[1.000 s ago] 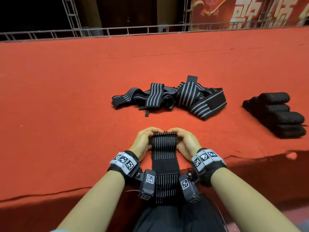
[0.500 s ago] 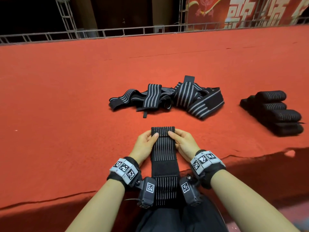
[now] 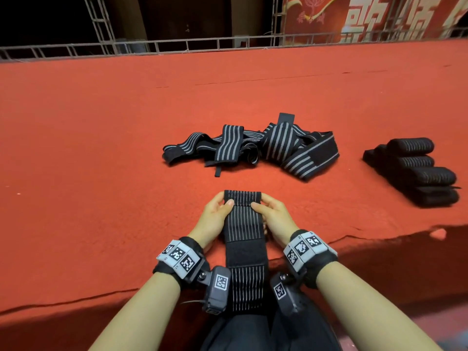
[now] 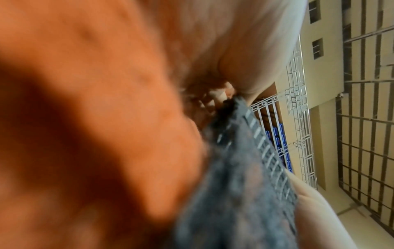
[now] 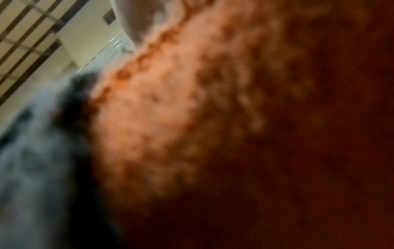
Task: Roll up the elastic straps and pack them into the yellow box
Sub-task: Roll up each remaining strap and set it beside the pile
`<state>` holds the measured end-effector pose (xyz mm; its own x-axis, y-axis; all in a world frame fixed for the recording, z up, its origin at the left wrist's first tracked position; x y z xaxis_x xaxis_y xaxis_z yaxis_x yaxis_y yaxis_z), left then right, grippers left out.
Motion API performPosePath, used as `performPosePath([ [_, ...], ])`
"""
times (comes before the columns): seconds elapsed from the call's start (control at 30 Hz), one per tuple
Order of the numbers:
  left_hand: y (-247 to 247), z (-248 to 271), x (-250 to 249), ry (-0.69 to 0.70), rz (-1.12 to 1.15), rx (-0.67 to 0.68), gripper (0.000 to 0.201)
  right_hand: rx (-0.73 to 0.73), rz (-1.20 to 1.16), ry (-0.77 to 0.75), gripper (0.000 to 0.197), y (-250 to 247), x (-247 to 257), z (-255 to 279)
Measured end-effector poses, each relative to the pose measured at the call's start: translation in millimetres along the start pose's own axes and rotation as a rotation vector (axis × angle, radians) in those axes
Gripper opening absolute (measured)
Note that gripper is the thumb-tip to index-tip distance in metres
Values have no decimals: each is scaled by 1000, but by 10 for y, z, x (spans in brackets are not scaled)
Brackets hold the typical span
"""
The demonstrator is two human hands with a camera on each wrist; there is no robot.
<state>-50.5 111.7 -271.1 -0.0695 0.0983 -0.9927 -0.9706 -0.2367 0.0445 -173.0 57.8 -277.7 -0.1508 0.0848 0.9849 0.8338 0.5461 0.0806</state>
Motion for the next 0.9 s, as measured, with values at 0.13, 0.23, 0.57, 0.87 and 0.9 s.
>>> performPosePath([
  [0.13,15,-3,-6,-10,31,62,21,-16,-196,59,31,-47,-29,-9],
  [0.23,-10,-1,5,-40,36,48,31,-31,-271,53,39,-62,10,-8],
  [0.57,-10,24,-12,-49,52,70,22,-79,-150,40,28,-62,-28,-8],
  [0.87,-28,4,44,-38,34,16,29,-37,-135,-2,19,-12,33,45],
  [0.9,-9,17,33,-29,6,19,26,-38,-152,-2,19,-17,47,52],
])
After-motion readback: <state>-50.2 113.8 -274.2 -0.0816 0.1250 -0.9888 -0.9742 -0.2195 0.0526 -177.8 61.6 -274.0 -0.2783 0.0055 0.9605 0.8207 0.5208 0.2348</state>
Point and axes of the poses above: each hand's wrist, its own z-axis away from the middle knuckle, its own y-axis out of the palm, x = y × z, the point moved 8 cm from there along -z, towards the middle knuckle, and after that the axes turned 10 degrees about -y, right-handed, at the moved point
